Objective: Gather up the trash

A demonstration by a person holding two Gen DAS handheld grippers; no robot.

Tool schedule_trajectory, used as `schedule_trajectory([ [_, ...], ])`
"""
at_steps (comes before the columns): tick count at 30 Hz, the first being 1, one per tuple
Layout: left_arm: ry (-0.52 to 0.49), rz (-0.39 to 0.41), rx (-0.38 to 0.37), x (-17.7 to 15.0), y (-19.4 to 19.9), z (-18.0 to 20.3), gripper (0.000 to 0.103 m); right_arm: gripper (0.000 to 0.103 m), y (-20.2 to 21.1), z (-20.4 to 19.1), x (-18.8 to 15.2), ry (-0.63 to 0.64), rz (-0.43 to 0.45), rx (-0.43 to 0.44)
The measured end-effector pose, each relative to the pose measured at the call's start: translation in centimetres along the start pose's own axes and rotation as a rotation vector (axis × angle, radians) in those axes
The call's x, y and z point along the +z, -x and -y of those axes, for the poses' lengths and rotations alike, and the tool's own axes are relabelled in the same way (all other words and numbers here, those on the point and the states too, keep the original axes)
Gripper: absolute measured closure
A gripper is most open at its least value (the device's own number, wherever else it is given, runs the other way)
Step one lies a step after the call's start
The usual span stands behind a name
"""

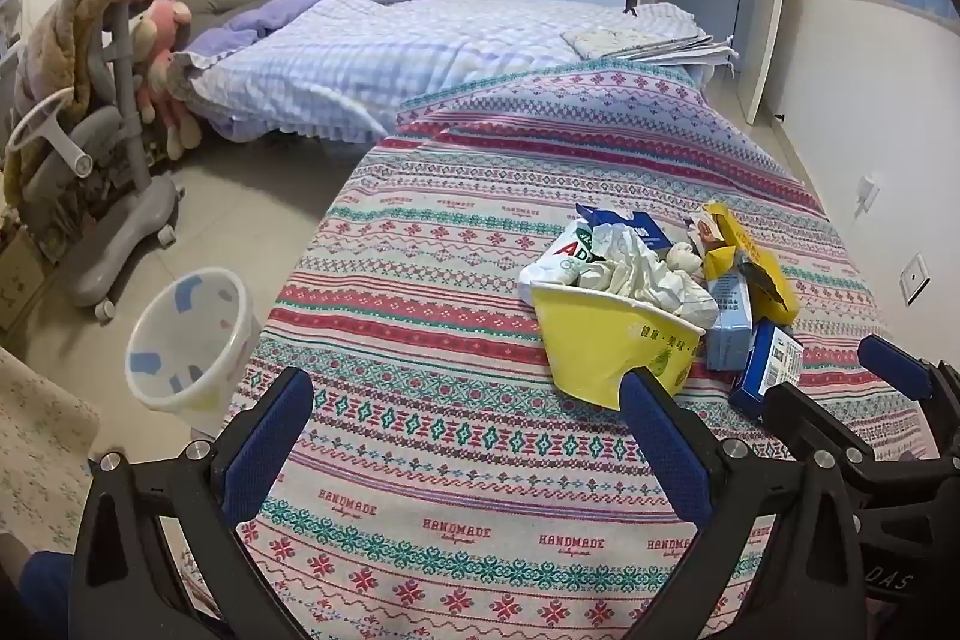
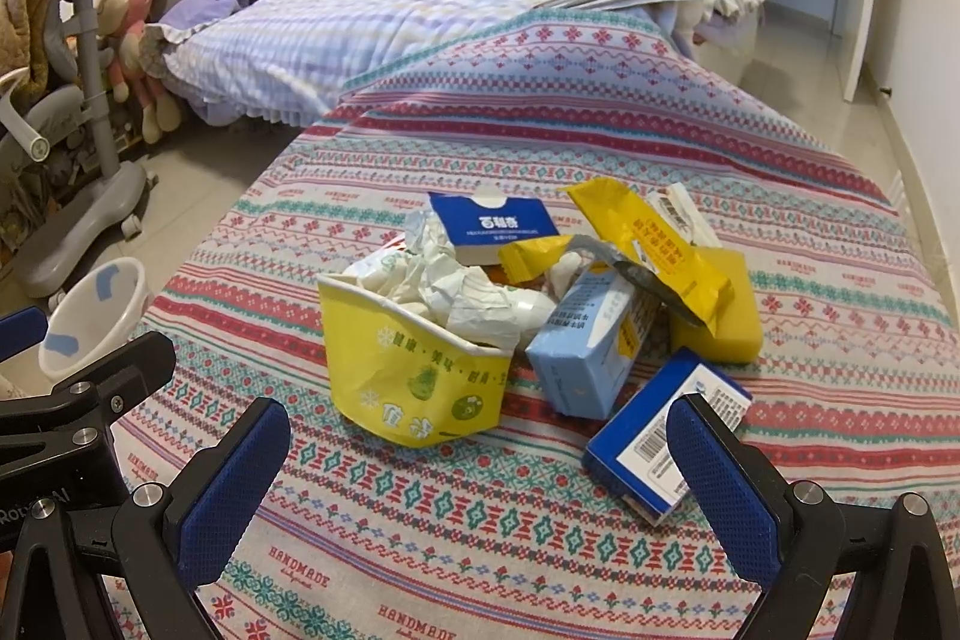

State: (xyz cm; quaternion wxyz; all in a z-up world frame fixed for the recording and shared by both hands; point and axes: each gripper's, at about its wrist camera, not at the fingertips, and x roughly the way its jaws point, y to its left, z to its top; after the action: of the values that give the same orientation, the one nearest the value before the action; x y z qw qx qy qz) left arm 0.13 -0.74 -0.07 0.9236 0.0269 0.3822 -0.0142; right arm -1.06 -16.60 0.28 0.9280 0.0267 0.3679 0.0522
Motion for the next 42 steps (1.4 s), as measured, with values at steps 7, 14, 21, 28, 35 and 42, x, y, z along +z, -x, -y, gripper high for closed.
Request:
schedule_trajectory([
  [7, -0.04, -0.005, 0.009, 0.3, -0.6, 0.5, 0.0, 0.0, -0.3, 0.2, -0.1, -0.011, -0.007, 0.003],
  [14, 0.004, -0.134, -0.154, 1.9, -4.0, -0.2, 0.0, 0.0, -0.8, 1.8, 0.4, -0.078, -0.012, 0.02],
  [21, 0.326, -0.327, -0.491, 1.9, -10.2, -1.3, 0.005, 0.0, -2.2, 6.9, 1.4, -0.209, -0.055, -0.032],
  [28, 0.285, -0.336, -0.497, 3.2, -13.5, 1.2, 0.013, 0.0, -4.2, 11.3, 1.3, -0.425, -0.153, -0.019],
  [35, 0.304, -0.359, -0.564, 2.7, -17.0, 1.2, 0.049, 0.0, -6.4, 13.6, -0.7, -0.6, -0.272, 0.031],
  [42, 0.227, -0.306, -0.585, 2.7, -13.8, 1.5, 0.067, 0.001, -6.9, 15.1, -2.4, -0.683, -0.312, 0.044],
])
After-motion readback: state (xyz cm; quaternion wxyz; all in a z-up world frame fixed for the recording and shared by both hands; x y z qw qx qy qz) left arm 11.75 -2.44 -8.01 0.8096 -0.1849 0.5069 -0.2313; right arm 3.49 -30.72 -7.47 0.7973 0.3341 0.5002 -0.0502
